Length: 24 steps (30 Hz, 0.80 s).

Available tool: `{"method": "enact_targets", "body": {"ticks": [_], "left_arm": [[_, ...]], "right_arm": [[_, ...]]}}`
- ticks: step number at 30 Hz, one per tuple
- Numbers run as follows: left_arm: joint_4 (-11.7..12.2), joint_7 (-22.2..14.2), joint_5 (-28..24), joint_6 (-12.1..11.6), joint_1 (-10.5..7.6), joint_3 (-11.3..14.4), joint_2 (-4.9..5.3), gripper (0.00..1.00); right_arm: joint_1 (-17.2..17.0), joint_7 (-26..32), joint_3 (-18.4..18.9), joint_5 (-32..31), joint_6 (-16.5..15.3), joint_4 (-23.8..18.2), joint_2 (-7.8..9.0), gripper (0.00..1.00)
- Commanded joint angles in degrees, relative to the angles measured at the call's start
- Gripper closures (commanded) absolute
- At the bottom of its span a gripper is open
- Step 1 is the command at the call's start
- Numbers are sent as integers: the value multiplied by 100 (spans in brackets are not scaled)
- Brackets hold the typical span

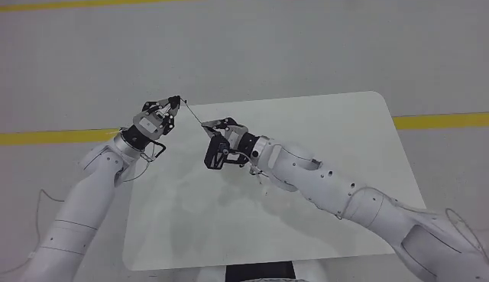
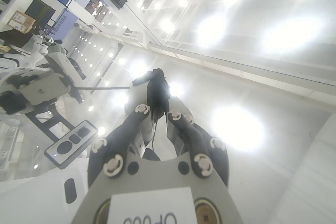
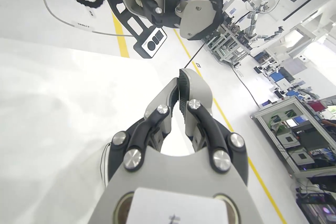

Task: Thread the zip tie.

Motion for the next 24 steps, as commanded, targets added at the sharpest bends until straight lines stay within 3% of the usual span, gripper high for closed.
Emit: {"method": "enact_targets", "body": {"ticks": [1,4,6,11,12,13,15,24], "left_arm": [[0,0,0,0,0,0,0,100],[0,0,0,0,0,0,0,100],[0,0,0,0,0,0,0,100],[0,0,0,0,0,0,0,100],[0,0,0,0,0,0,0,100],[0,0,0,0,0,0,0,100],[0,0,0,0,0,0,0,100],[0,0,0,0,0,0,0,100]], "right_arm": [[-94,86,85,0,38,22,14,100],[-260,191,288,13,30,65,49,100],[-393,275,482,148,22,92,82,69],[-643,418,996,504,-114,45,174,41],[-731,399,1151,747,-130,-1,190,16],[-796,364,1281,985,-139,-36,200,0],[-881,322,1478,1347,-190,-107,211,0],[-932,284,1551,1430,-174,-141,206,0]]}}
